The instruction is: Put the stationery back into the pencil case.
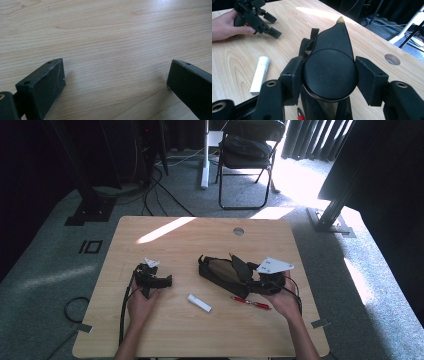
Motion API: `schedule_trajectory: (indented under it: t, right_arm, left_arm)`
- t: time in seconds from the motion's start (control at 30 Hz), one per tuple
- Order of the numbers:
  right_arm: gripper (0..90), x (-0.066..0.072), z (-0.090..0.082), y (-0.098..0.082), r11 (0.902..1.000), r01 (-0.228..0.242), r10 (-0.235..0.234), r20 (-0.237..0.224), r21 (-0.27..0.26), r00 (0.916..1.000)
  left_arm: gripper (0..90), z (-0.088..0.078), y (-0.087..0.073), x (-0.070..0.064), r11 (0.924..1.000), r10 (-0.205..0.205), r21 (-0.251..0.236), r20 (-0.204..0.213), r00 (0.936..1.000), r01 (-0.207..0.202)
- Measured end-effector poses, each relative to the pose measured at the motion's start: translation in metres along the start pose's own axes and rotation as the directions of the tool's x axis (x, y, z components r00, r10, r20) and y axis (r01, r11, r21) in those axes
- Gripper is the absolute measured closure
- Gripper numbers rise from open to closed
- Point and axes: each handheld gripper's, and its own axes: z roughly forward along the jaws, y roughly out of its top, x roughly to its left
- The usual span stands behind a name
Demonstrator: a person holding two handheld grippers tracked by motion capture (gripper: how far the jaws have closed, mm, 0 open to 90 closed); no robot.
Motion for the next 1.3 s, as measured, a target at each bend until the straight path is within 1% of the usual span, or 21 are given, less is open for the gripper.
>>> schedule_trajectory:
  t: [0.47, 0.77, 1.3]
  right_arm:
    - [41.8, -0.004, 0.007, 0.003, 1.0000, -0.008, 0.008, -0.009, 0.004, 0.9999]
    - [41.8, -0.007, 0.015, 0.006, 0.9999, -0.015, 0.015, -0.011, 0.006, 0.9998]
    - [41.8, -0.011, 0.024, 0.008, 0.9997, -0.024, 0.024, -0.010, 0.006, 0.9997]
  left_arm:
    - [2.0, 0.000, 0.000, 0.000, 1.0000, 0.000, 0.000, 0.000, 1.0000, 0.000]
    - [2.0, 0.000, 0.000, 0.000, 1.0000, 0.000, 0.000, 0.000, 1.0000, 0.000]
    - [1.9, 0.000, 0.000, 0.000, 1.0000, 0.000, 0.000, 0.000, 1.0000, 0.000]
